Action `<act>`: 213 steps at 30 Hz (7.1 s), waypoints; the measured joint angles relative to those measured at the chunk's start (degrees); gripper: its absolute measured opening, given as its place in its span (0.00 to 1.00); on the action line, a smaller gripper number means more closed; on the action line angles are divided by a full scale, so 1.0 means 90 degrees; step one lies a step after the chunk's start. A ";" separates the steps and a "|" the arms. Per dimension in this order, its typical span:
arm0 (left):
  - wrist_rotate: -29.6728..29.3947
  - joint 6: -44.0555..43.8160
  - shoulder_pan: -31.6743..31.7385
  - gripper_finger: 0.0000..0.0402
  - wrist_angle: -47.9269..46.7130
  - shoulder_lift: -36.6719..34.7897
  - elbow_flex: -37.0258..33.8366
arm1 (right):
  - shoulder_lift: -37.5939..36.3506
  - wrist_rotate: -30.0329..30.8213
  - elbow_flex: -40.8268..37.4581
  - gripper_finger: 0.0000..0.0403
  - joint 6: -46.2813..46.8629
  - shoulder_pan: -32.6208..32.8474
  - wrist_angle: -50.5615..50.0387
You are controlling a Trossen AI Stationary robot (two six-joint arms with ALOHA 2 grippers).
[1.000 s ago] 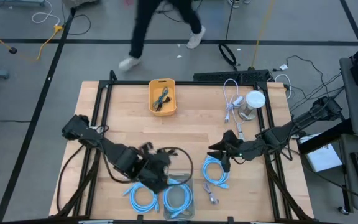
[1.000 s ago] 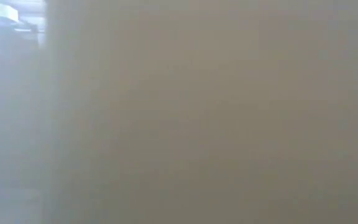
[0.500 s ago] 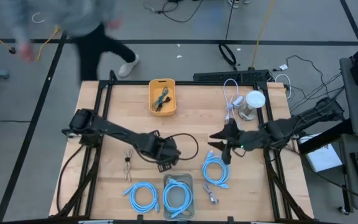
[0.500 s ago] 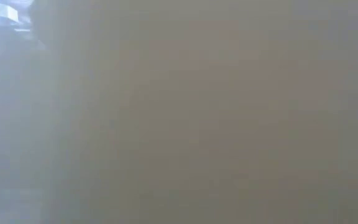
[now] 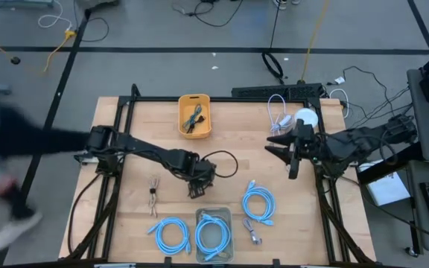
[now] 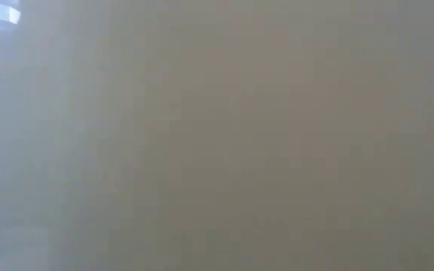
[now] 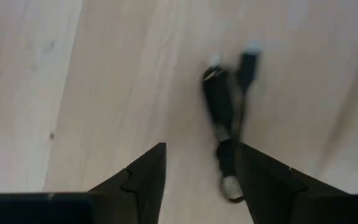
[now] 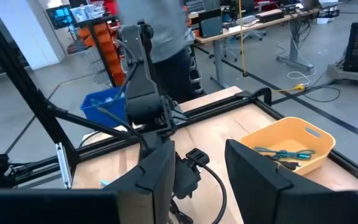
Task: Pick & Place USB Port
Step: Put the black charger cable into the yellow bin, then put the right blue video cable into the gray bin
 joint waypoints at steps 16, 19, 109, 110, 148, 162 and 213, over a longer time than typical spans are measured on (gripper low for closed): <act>0.0817 0.0304 0.0224 0.43 0.0912 0.0009 -0.0565 | -0.0034 0.0495 -0.0007 0.33 -0.0024 -0.0154 -0.0274; 0.1029 0.0235 0.0180 0.38 0.0861 0.0009 -0.0563 | -0.0018 0.0485 -0.0010 0.33 -0.0027 -0.0194 -0.0279; 0.0117 -0.1510 0.4622 0.14 0.1172 -0.1091 -0.0524 | 0.0770 -0.0172 -0.0013 0.33 -0.0189 -0.0206 0.1010; 0.0094 -0.1453 0.4597 0.17 0.1176 -0.1098 -0.0522 | 0.0770 -0.0172 -0.0012 0.33 -0.0187 -0.0206 0.1002; -0.0402 -0.1718 0.0332 0.50 0.1283 -0.3786 -0.0512 | 0.1722 -0.3183 -0.3307 0.33 0.5719 0.0993 -0.0537; -0.0958 -0.1159 -0.0679 0.53 0.1520 -0.3272 -0.0512 | 0.4290 -0.3100 -0.3228 0.33 0.7785 0.1122 0.2254; -0.1074 -0.3278 -0.0836 0.53 0.7687 -0.3176 -0.2516 | 0.3492 0.1104 0.2275 0.02 0.4751 0.0425 -0.3208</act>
